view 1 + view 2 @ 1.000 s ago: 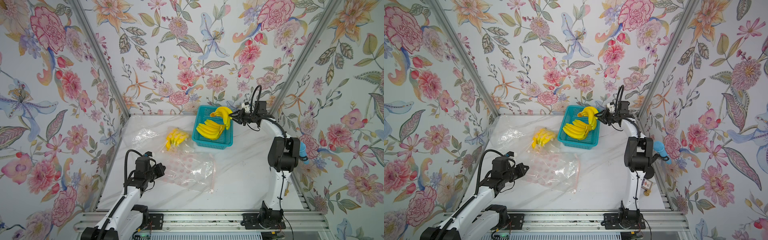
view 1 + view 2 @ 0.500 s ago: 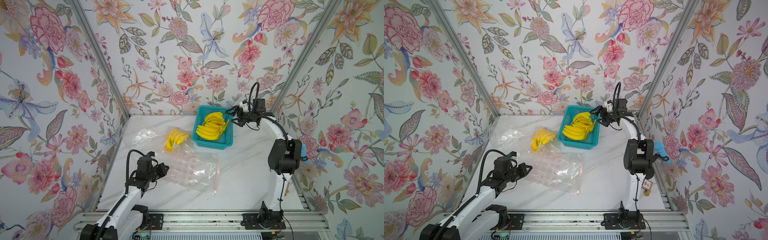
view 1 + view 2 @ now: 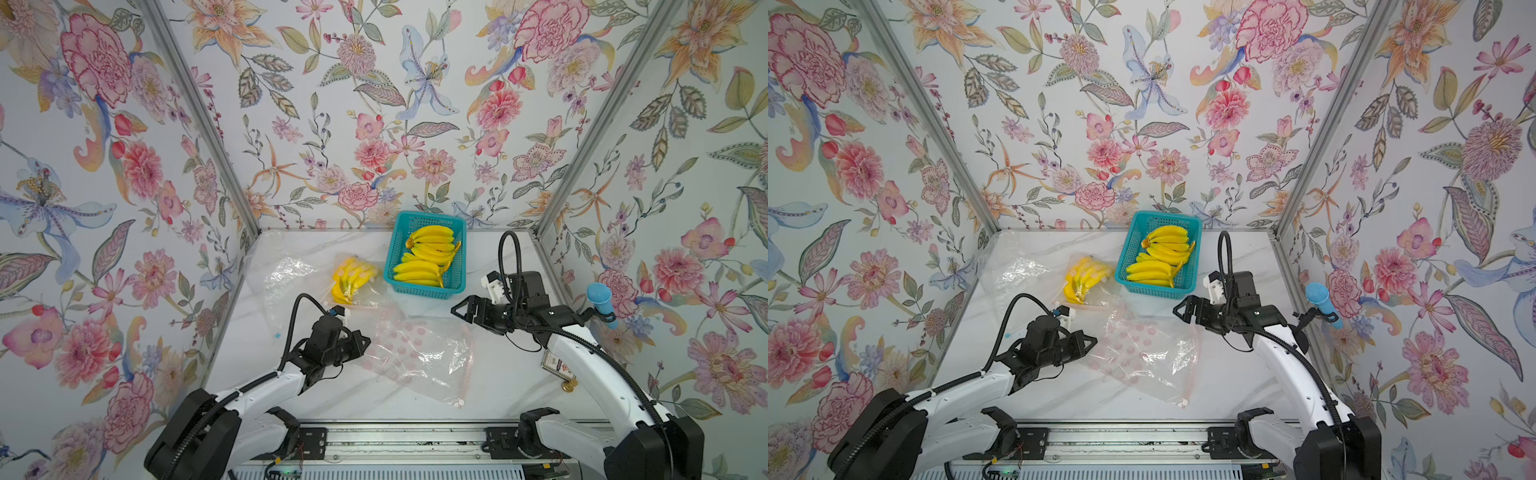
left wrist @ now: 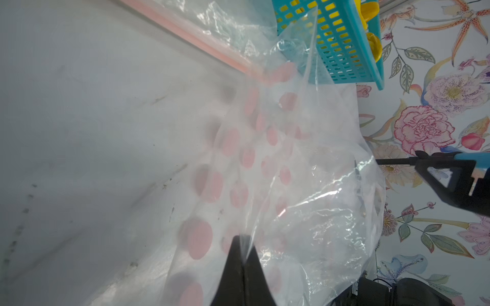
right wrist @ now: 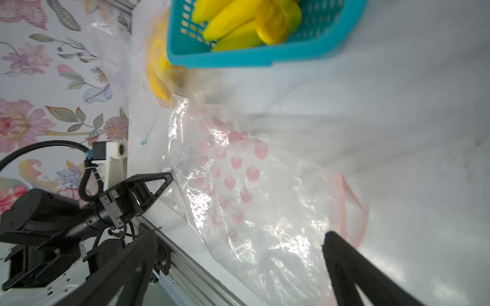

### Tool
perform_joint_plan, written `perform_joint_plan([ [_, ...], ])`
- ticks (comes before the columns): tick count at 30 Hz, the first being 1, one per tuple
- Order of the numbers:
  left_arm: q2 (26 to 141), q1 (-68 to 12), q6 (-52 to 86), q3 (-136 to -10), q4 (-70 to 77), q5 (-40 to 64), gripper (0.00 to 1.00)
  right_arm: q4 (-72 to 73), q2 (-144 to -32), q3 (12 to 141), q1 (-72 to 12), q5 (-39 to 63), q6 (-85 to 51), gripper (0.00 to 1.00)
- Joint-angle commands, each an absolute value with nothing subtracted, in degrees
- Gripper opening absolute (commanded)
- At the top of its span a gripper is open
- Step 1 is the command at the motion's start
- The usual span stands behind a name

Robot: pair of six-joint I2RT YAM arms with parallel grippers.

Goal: Open the zip-top bag and take out the banana
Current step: Place the banana in the basket, then pick up the zipper food storage bag at the center of the board.

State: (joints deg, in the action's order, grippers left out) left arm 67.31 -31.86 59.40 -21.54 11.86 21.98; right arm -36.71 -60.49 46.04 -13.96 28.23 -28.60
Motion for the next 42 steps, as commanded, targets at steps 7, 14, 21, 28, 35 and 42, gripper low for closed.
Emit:
perform_joint_plan([
  [7, 70.1, -32.3, 57.8, -24.4, 13.9, 21.5, 0.0, -39.0, -47.5, 32.5, -11.2, 29.8, -35.0, 0.99],
  [14, 69.9, -32.6, 58.9, -23.5, 15.1, 21.8, 0.0, -23.6, -50.5, 25.8, -12.9, 37.0, -40.2, 0.8],
  [21, 67.7, -32.3, 58.2, -23.7, 13.0, 21.2, 0.16, -22.3, -53.2, 29.6, -12.5, 37.3, -38.0, 0.3],
  [28, 60.4, -26.3, 51.3, -27.8, 1.1, 19.8, 0.47, -26.6, -54.1, 38.5, -13.7, 36.2, -34.9, 0.04],
  [35, 46.5, -19.2, 40.4, -37.4, -11.4, 10.0, 0.72, -28.6, -57.2, 53.0, -19.7, 34.3, -34.5, 0.0],
  [42, 44.8, -18.2, 36.5, -42.3, -16.6, 4.7, 0.72, -32.2, -63.4, 73.3, -17.0, 30.5, -36.0, 0.0],
])
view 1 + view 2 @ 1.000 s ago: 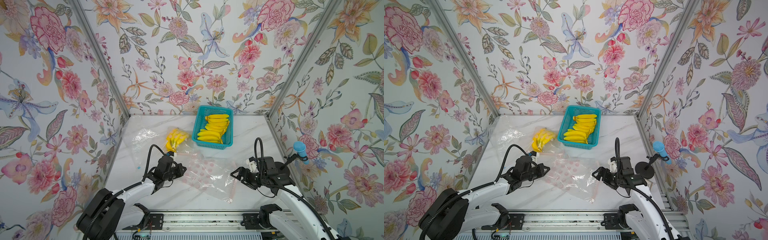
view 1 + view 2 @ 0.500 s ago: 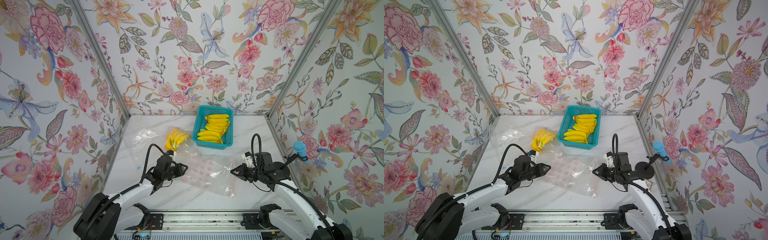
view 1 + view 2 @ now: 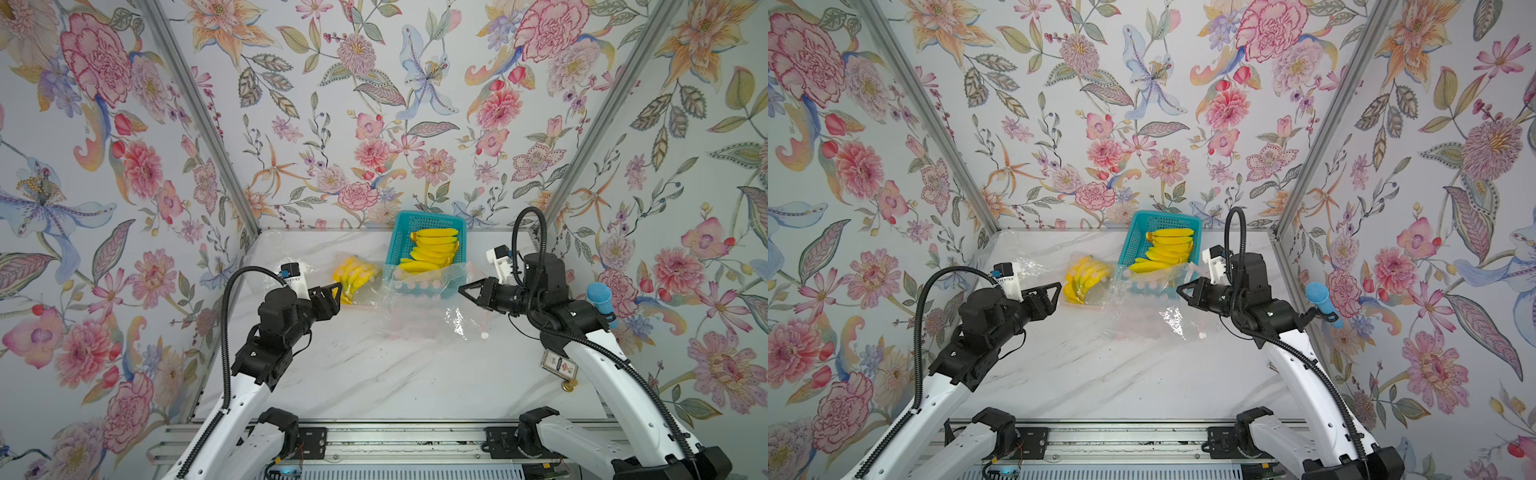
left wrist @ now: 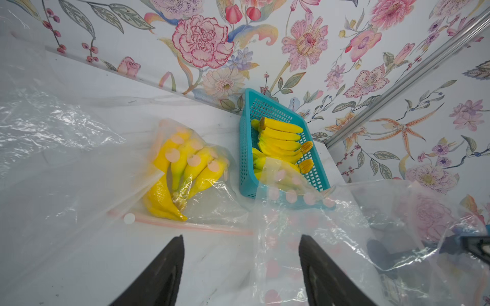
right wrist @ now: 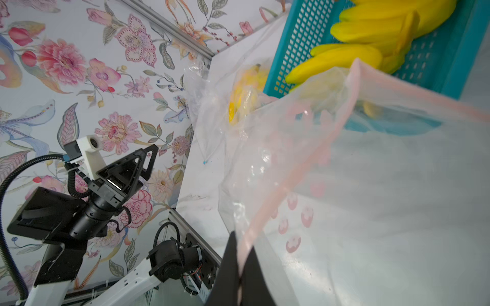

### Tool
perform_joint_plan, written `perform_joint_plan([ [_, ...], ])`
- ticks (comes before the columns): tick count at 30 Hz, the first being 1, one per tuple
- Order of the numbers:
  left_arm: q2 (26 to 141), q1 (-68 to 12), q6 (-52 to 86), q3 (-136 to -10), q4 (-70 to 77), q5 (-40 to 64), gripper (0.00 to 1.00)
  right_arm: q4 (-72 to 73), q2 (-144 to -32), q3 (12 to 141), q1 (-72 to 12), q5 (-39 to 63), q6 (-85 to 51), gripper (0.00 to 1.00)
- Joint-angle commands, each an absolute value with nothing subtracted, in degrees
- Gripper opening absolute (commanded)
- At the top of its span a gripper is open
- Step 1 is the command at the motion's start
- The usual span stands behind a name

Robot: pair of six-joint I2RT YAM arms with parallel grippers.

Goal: Open the zip-top bag and take out the banana
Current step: Pick up the zipper food storage bag at the center of the board, then place the zipper food storage bag in the zipper food storage bag.

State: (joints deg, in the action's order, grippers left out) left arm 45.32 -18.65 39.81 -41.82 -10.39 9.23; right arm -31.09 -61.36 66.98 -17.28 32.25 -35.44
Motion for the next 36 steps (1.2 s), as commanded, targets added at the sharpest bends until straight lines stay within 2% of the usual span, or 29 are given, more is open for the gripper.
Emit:
perform_joint_plan([
  [1, 43.6, -18.2, 37.0, -42.1, -16.4, 3.5, 0.72, -31.0, -64.7, 75.4, -17.5, 31.5, -37.0, 0.0],
  [5, 36.5, -18.2, 39.7, -40.1, -13.9, -1.8, 0.72, -19.8, -72.0, 81.8, -23.2, 36.1, -44.3, 0.0],
  [9, 31.5, -18.3, 41.8, -37.7, -11.3, -1.8, 0.71, -13.7, -83.3, 91.8, -30.3, 38.5, -46.2, 0.0],
  [16, 25.1, -18.3, 42.5, -35.5, -17.2, -1.3, 0.71, -12.6, -108.2, 121.7, -39.3, 44.1, -46.0, 0.0],
  [21, 21.4, -18.3, 43.1, -35.2, -21.7, -1.3, 0.71, -12.2, -124.6, 144.1, -41.9, 47.1, -51.3, 0.0],
  [24, 19.7, -18.3, 43.3, -35.0, -23.7, -1.6, 0.71, -6.2, -129.9, 145.7, -42.3, 47.2, -56.4, 0.01],
  [29, 17.3, -18.3, 45.1, -34.7, -26.6, -1.7, 0.71, -4.2, -139.3, 145.5, -41.3, 47.1, -55.1, 0.02],
  [36, 15.8, -18.3, 45.8, -37.2, -32.4, -2.1, 0.72, 1.3, -151.7, 145.4, -38.5, 41.0, -56.4, 0.01],
])
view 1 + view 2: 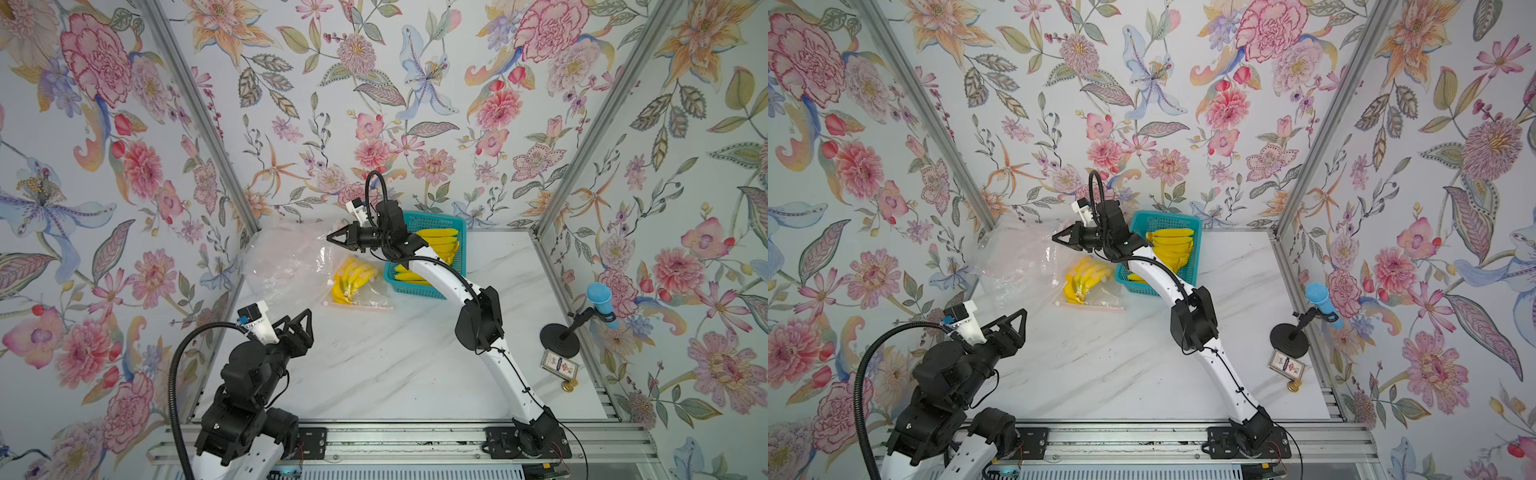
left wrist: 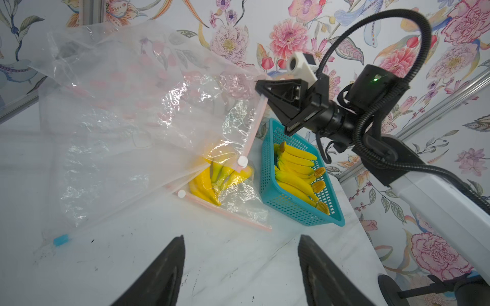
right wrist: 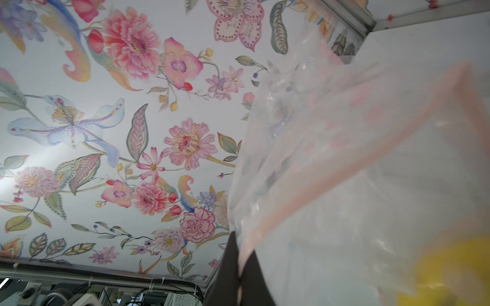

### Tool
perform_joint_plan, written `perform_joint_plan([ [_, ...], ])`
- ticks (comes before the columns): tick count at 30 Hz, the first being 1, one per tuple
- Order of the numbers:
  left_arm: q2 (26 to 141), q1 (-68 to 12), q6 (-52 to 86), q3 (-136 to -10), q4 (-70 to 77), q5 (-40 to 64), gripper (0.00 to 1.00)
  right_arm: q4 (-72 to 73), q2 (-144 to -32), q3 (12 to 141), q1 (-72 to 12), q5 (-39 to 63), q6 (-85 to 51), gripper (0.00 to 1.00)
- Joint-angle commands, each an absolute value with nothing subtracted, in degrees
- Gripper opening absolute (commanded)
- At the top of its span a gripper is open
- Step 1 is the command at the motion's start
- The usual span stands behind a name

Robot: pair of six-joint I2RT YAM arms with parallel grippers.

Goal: Open the zip-top bag and take out the banana
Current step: Place the zipper food storage bag in the zipper food storage bag.

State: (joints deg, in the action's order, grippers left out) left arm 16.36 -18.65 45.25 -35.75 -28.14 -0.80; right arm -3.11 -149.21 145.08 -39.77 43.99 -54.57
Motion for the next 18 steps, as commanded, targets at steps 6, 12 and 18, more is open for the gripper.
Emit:
perform_joint_plan([
  [6, 16.1, -18.3, 45.8, -38.2, -35.4, -1.8, 0.72, 6.1, -154.1, 145.4, -37.7, 36.2, -57.8, 0.14],
  [12, 16.3, -18.3, 48.6, -34.2, -30.9, 0.0, 0.72, 1.1, -148.3, 145.2, -37.5, 36.1, -53.6, 1.0],
  [18, 18.4, -18.3, 49.5, -31.6, -25.1, 1.2, 0.72, -17.9, -133.8, 137.4, -37.8, 27.6, -35.7, 1.0],
])
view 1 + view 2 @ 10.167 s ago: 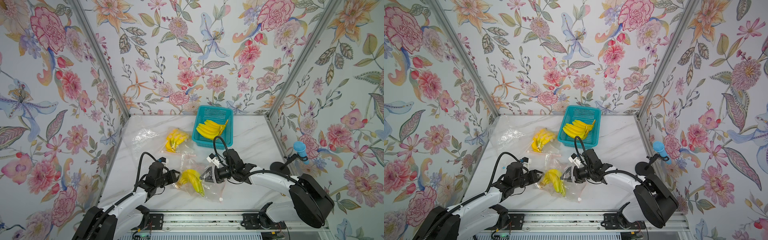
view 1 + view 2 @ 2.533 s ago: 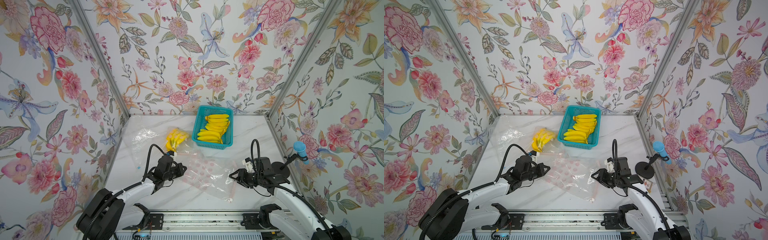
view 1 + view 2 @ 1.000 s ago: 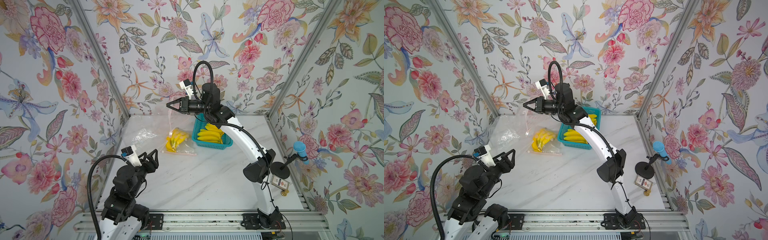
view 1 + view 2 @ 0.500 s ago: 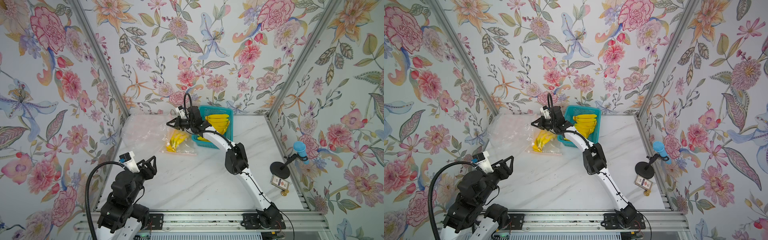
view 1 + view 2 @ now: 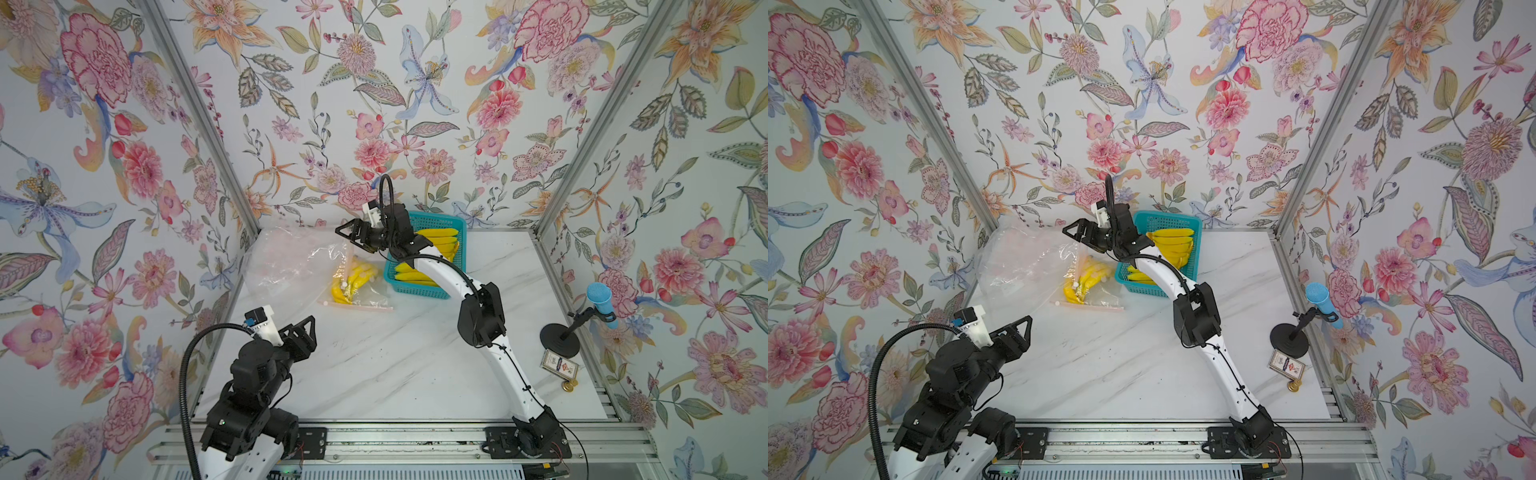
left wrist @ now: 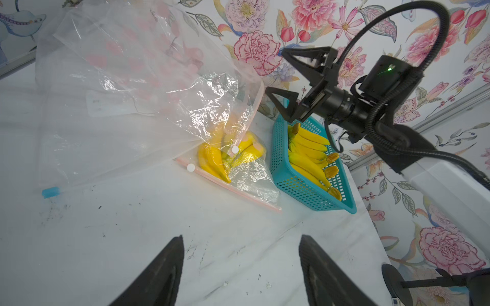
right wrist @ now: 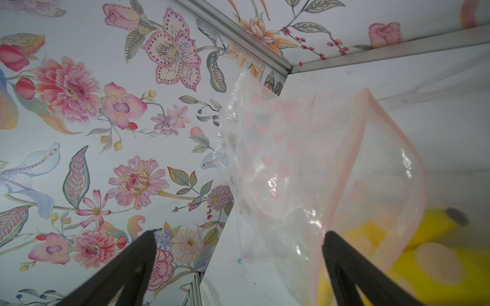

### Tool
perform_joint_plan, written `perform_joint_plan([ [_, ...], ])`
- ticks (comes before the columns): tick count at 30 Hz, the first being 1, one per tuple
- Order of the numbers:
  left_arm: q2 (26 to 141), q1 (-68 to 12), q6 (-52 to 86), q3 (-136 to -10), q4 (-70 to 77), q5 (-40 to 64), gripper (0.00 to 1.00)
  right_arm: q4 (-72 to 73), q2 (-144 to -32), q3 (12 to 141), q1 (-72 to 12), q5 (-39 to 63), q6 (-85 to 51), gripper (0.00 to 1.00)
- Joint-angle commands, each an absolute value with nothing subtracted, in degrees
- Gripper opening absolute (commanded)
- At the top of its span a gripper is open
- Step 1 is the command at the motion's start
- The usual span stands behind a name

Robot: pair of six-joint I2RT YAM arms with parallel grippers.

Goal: Open the zip-top bag and take out the banana
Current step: Place the zipper food storage bag in the zipper food storage bag, then move the zipper food storage bag to the center of the board.

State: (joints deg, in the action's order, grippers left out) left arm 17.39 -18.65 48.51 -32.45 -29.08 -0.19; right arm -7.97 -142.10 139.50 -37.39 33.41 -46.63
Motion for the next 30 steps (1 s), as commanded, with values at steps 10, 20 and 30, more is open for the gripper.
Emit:
perform_joint_plan([
  [10, 25.0, -18.2, 48.2, -30.0, -16.8, 4.6, 0.75, -24.4, -103.9, 98.0, -31.7, 10.6, -37.8, 1.0],
  [20, 30.4, -18.2, 50.1, -27.5, -7.7, 8.0, 0.8, -8.6, -78.2, 56.7, -36.7, 24.3, -46.1, 1.0],
  [30, 34.3, -18.2, 53.7, -25.8, -1.5, 13.2, 0.99, 17.6, -87.9, 43.2, -47.6, 19.7, -51.3, 0.93],
])
